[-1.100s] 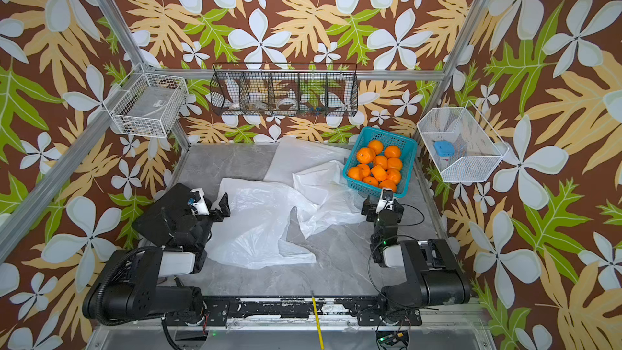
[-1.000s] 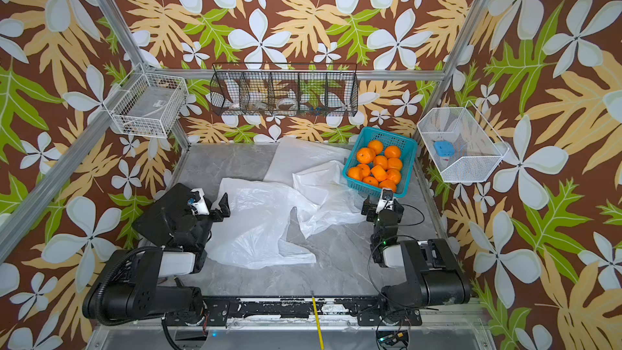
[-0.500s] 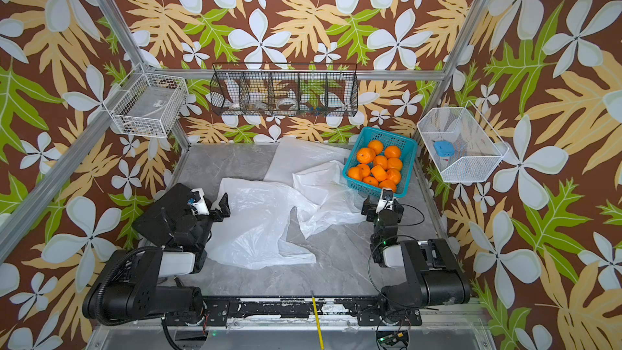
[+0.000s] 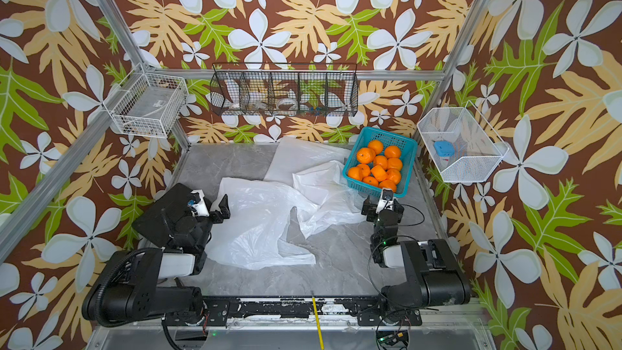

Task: Place the oranges into plastic bags & tie knots
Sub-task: Pick up the plastic bag at the center of the board.

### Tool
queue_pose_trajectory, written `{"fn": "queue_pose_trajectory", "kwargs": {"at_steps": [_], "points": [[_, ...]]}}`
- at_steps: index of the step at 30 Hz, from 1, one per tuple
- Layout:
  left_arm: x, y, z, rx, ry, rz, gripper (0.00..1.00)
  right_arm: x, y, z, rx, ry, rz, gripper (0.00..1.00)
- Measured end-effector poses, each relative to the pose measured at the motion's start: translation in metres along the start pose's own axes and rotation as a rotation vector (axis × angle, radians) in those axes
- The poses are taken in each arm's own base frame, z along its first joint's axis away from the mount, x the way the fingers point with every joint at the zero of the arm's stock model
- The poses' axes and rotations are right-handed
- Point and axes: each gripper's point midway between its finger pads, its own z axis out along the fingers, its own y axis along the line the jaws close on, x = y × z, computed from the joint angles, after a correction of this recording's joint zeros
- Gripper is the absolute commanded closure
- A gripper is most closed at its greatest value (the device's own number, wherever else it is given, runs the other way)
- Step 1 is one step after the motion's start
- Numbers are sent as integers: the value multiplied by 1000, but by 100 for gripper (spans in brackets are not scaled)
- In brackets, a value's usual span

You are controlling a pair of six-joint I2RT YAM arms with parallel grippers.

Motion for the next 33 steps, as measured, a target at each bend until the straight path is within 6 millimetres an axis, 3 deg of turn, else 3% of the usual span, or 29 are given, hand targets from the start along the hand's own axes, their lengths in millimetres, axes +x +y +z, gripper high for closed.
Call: {"fn": "queue_pose_trajectory", "kwargs": {"at_steps": [3, 11, 15, 18, 22, 29, 33], "points": [[-16, 0, -10, -2, -58, -3, 0, -20, 1, -6, -14, -38, 9, 1], [-110, -4, -24, -14, -218, -160, 0, -106, -3, -48, -55, -171, 82, 1], [-125, -22, -30, 73, -166, -278, 0, -137, 11, -71, -170, -155, 154, 1], [-121, -51, -35, 156, -77, -323, 0, -138, 24, -80, -255, -89, 210, 1], [-107, -97, -49, 280, 49, -326, 6, -114, 41, -77, -334, 72, 254, 1], [-39, -204, -74, 460, 398, -175, 14, -92, 69, -62, -434, 277, 312, 1], [4, -238, -72, 453, 550, -43, 21, -87, 77, -53, -456, 332, 325, 1]]}}
